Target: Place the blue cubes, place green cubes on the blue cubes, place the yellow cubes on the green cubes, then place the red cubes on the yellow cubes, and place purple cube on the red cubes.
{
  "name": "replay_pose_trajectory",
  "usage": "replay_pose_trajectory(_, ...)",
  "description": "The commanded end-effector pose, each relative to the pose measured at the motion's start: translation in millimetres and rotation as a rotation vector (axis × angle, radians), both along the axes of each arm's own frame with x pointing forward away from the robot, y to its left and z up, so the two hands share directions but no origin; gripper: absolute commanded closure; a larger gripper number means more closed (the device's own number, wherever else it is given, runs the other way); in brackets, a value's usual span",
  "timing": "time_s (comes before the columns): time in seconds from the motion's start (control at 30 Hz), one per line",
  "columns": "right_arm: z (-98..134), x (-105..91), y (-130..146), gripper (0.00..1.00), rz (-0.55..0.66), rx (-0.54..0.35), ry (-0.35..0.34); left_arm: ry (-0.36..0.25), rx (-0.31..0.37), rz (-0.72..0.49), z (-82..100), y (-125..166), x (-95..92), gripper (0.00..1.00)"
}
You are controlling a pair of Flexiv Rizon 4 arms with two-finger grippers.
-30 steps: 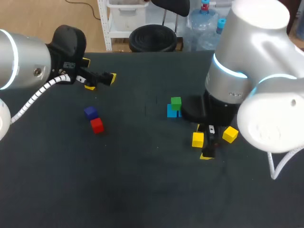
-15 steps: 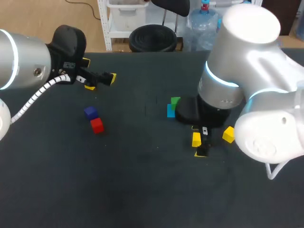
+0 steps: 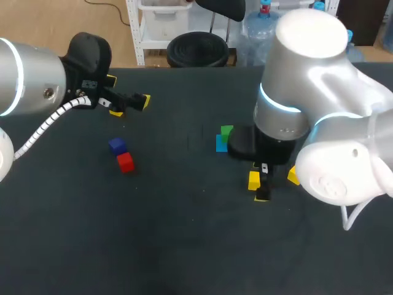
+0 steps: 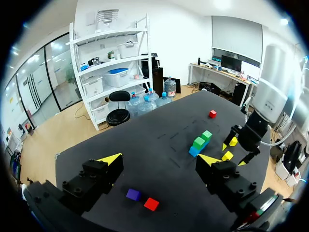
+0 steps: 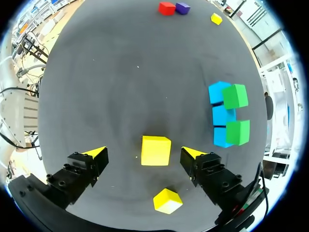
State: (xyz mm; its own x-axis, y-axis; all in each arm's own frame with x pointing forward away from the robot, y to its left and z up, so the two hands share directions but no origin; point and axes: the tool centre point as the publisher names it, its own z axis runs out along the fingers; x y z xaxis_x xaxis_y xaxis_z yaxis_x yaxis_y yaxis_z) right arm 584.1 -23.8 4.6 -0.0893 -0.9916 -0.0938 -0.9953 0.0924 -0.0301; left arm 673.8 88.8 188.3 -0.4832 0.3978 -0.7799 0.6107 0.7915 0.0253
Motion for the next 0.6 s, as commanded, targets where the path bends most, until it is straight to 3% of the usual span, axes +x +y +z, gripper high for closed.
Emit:
replay_pose_trajectory(0.03, -4.1, 2.2, -1.8, 0.00, -0.008, 0.002, -0.002, -0.002, -0.001, 0.001, -0.8, -0.3, 0.3, 0.00)
replay_pose_trajectory(0.07, -4.6, 2.7, -1.9, 0.04, -0.009, 0.001, -0.001, -0.002, -0.001, 0.001, -0.8, -0.3, 0.3, 0.00)
replay_pose_trajectory(0.1, -5.2, 3.3, -2.0, 0.13, -0.010, 0.000, 0.000, -0.002, -0.001, 0.001, -0.8, -0.3, 0.3, 0.00)
replay_pose_trajectory(0.13, -5.6, 3.7, -2.0, 0.51, -0.009, -0.002, 0.001, -0.002, -0.001, 0.001, -0.8, -0.3, 0.3, 0.00)
replay_pose_trajectory(0.27, -6.6, 4.8, -2.4, 0.75, -0.009, -0.006, 0.003, -0.002, -0.001, 0.001, -0.8, -0.3, 0.3, 0.00)
replay_pose_trajectory(0.3, -6.6, 4.8, -2.4, 1.00, -0.008, -0.007, 0.003, -0.002, -0.001, 0.001, -0.8, -0.3, 0.3, 0.00)
replay_pose_trajectory(0.6, -2.0, 2.1, -0.4, 1.00, 0.012, 0.005, 0.009, -0.002, -0.001, 0.001, -0.8, -0.3, 0.3, 0.00)
